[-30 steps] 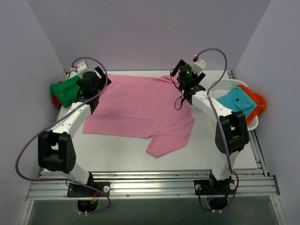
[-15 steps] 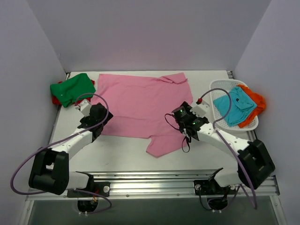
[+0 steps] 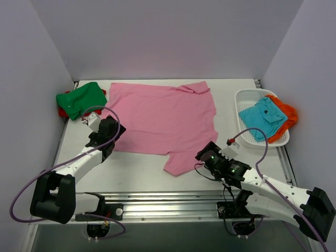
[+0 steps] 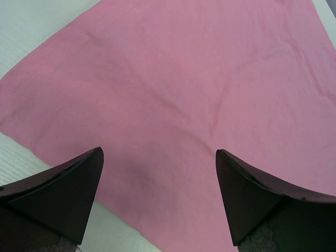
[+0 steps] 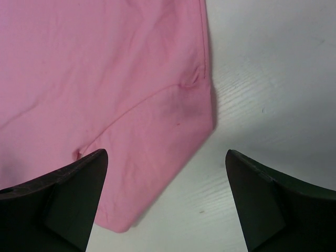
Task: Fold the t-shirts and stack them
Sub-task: Flatten the tshirt out
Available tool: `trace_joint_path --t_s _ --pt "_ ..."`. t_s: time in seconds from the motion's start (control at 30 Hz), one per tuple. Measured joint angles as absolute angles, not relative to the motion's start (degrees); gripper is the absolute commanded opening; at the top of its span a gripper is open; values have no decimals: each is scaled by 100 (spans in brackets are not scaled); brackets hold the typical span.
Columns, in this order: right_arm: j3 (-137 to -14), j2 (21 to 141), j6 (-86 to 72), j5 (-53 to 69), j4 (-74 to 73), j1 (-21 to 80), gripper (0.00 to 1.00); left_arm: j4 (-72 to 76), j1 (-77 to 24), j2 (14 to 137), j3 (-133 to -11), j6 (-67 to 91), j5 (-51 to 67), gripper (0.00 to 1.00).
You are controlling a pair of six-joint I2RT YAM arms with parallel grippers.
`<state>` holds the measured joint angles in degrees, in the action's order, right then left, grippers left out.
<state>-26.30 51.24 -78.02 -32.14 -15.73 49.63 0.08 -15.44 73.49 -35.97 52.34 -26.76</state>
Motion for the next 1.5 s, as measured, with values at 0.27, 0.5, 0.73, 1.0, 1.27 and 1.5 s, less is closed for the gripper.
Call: trace_joint_path --t_s 0.27,0.5,0.73,1.0,1.27,1.5 --pt "-2604 6123 -8213 -3089 -956 5625 89 161 -1544 7424 -3597 5234 -2679 97" --pt "-2818 7284 -8315 -3017 -314 5898 86 213 -1540 7494 -3597 5223 -2685 97" --pt "-2862 7406 -8388 -2995 -137 5935 40 338 -1509 7553 -3597 5201 -2687 97" --pt "-2862 7402 -8442 -3076 -231 5935 0 368 -1450 7631 -3597 5194 -2685 98" --pt "-2858 7096 -8495 -3118 -419 5992 50 357 -1450 7601 -3505 5210 -2681 98" --pt "-2788 6713 -8558 -3166 -436 6348 59 364 -1450 7419 -3505 5212 -2683 98"
